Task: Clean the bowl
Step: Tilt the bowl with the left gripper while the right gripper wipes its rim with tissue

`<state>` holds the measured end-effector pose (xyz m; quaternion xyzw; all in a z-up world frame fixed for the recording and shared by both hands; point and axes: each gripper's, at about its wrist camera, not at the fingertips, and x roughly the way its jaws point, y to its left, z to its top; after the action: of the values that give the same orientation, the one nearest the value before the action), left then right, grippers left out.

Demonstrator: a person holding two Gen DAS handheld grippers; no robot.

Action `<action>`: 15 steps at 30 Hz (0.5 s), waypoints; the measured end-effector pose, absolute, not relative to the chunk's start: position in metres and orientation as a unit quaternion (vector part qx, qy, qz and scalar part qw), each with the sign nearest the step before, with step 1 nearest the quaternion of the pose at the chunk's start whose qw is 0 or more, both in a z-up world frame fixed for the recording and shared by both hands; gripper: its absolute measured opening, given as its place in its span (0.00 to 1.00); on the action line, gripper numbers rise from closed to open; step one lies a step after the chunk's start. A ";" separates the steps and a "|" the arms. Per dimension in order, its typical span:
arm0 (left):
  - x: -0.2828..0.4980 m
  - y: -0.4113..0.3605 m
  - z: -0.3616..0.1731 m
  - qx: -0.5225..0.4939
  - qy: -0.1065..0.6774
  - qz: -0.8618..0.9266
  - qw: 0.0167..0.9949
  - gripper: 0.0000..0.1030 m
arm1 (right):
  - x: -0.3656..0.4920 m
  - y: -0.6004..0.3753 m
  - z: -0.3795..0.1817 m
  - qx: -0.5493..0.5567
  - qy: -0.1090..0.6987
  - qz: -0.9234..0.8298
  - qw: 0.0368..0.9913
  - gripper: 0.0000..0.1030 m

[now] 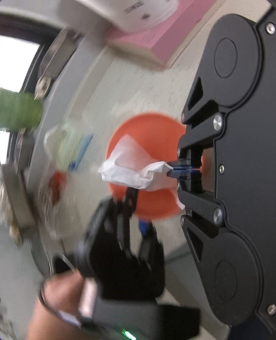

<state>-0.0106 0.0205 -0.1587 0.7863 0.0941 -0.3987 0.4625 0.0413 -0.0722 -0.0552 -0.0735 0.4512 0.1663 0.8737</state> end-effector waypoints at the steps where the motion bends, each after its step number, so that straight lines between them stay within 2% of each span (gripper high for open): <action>1: -0.012 0.020 -0.162 0.790 0.091 -0.398 0.458 0.36 | 0.042 -0.074 -0.057 -0.074 0.453 0.163 0.874 0.01; 4: -0.016 0.021 -0.174 0.807 0.077 -0.400 0.428 0.37 | 0.047 -0.080 -0.064 -0.065 0.460 0.155 0.872 0.02; 6: -0.017 0.019 -0.178 0.807 0.068 -0.397 0.432 0.33 | 0.049 -0.082 -0.067 -0.055 0.460 0.158 0.872 0.02; 9: -0.016 0.016 -0.177 0.803 0.063 -0.392 0.444 0.17 | 0.052 -0.085 -0.071 -0.045 0.454 0.152 0.877 0.16; 11: -0.012 0.016 -0.174 0.800 0.062 -0.393 0.449 0.15 | 0.054 -0.085 -0.072 -0.041 0.445 0.160 0.880 0.33; 15: -0.014 0.024 -0.174 0.799 0.046 -0.396 0.450 0.13 | 0.061 -0.083 -0.074 -0.053 0.419 0.179 0.888 0.43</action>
<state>-0.0140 0.0236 -0.1742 0.7988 0.0461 -0.3964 0.4501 0.0610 -0.0827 -0.0737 -0.0527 0.4194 0.1791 0.8884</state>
